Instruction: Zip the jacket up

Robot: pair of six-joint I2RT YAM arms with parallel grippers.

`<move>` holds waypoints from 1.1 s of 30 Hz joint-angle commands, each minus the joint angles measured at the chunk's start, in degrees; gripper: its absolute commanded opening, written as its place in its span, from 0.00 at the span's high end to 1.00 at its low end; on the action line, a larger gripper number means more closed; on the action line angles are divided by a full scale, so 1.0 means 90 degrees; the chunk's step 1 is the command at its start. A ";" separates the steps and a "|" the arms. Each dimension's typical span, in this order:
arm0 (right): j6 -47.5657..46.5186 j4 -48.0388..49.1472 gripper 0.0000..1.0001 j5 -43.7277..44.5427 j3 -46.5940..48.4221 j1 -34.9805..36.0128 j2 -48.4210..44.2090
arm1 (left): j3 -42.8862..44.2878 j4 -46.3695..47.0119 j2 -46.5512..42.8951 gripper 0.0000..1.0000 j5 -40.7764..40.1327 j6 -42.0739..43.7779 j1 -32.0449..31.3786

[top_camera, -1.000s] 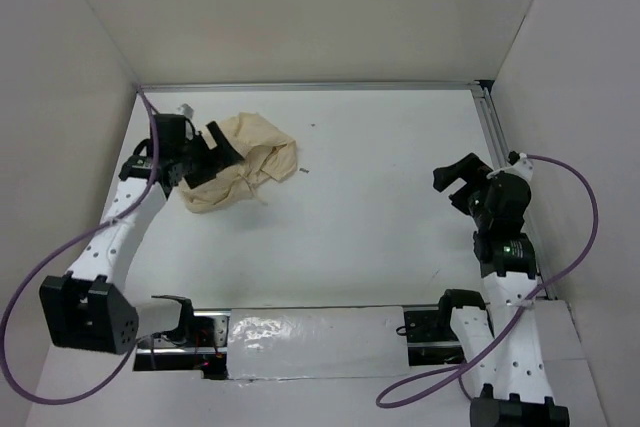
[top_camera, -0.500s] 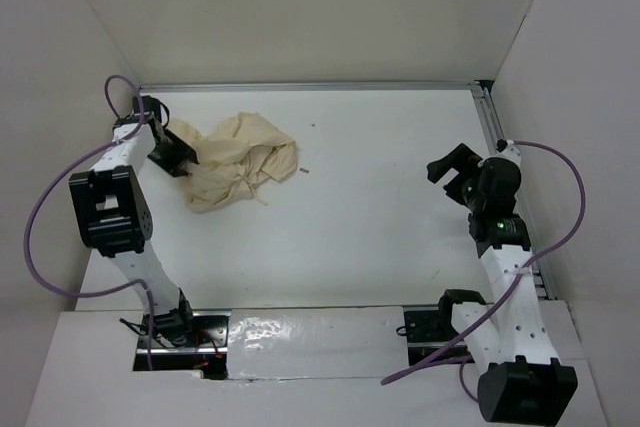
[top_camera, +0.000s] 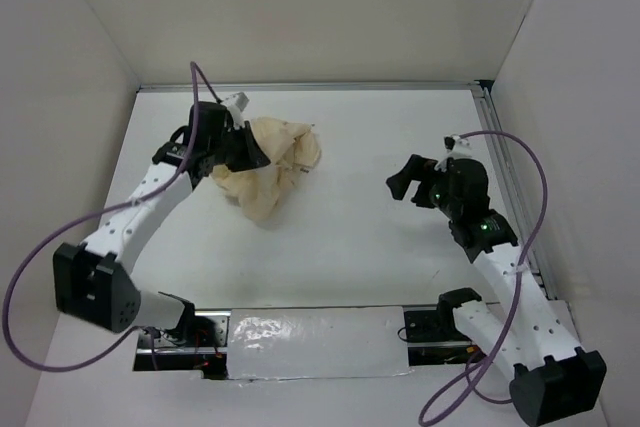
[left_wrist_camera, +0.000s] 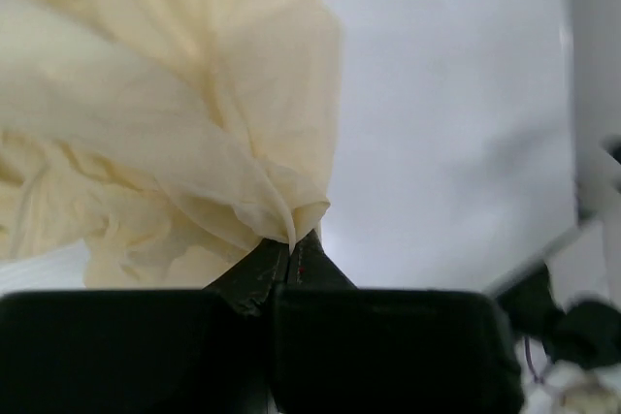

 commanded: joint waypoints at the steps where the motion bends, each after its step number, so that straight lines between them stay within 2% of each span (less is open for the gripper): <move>1: -0.0360 0.0180 0.00 0.0583 0.0125 0.0660 0.0153 | -0.0484 0.0381 -0.0746 1.00 0.0810 0.0500 -0.0563; 3: -0.0438 0.0141 0.00 0.1148 0.0290 0.1196 0.0388 | -0.0709 0.0440 -0.0990 1.00 0.1056 0.0510 -0.0894; 4: -0.0458 0.0102 0.00 0.1413 0.0378 0.1363 0.0621 | -0.0729 0.0382 -0.1011 0.70 0.0980 0.0510 -0.0964; 5: -0.0439 0.0005 0.00 0.1715 0.0476 0.1539 0.0730 | -0.0729 0.0266 -0.1001 0.48 0.0766 0.0432 -0.1013; 6: -0.0458 -0.0005 0.00 0.1912 0.0583 0.1783 0.0828 | -0.0671 -0.0006 -0.0943 0.12 0.0493 0.0228 -0.1014; 7: -0.0564 0.0072 0.00 0.2116 0.0613 0.1882 0.0935 | -0.0593 -0.0231 -0.0875 0.01 -0.0060 0.0091 -0.0994; 11: -0.0974 0.0209 0.00 0.2255 0.0789 0.2224 0.1121 | -0.0096 -0.1549 -0.0494 0.01 -0.1535 -0.1147 -0.0721; 14: -0.1443 0.0190 0.00 0.1993 0.1227 0.2468 0.1580 | 0.0042 -0.2497 -0.0347 0.01 -0.1792 -0.2482 0.0212; 16: -0.1745 0.0239 0.00 0.1739 0.1442 0.2712 0.2067 | -0.0103 -0.2928 -0.0386 0.01 -0.1765 -0.2965 0.0615; 19: -0.2078 0.0180 0.00 0.1601 0.2212 0.3082 0.3012 | -0.0960 -0.2841 -0.0600 0.01 -0.1435 -0.3298 0.1386; 22: -0.1973 0.0161 0.00 0.1795 0.2905 0.3230 0.3649 | -0.1566 -0.2433 -0.0630 0.01 -0.1209 -0.3212 0.1671; 25: -0.1406 -0.0053 0.00 0.1874 0.3764 0.3182 0.4635 | -0.1919 -0.1917 -0.0358 0.01 -0.0722 -0.3008 0.1827; 26: -0.1222 -0.0122 0.00 0.1768 0.3971 0.3191 0.5092 | -0.1998 -0.1730 -0.0173 0.01 -0.0585 -0.2929 0.1819; 29: -0.1142 -0.0210 0.01 0.1290 0.4285 0.3288 0.5622 | -0.2145 -0.1075 0.0209 0.01 -0.0019 -0.2655 0.1740; 31: -0.1074 -0.0133 0.02 0.1036 0.4120 0.3463 0.5653 | -0.2097 -0.0908 0.0570 0.02 -0.0056 -0.2567 0.1370; 33: -0.0986 0.0081 0.03 0.0830 0.3867 0.3601 0.5575 | -0.2058 -0.0859 0.0804 0.28 -0.0076 -0.2528 0.1262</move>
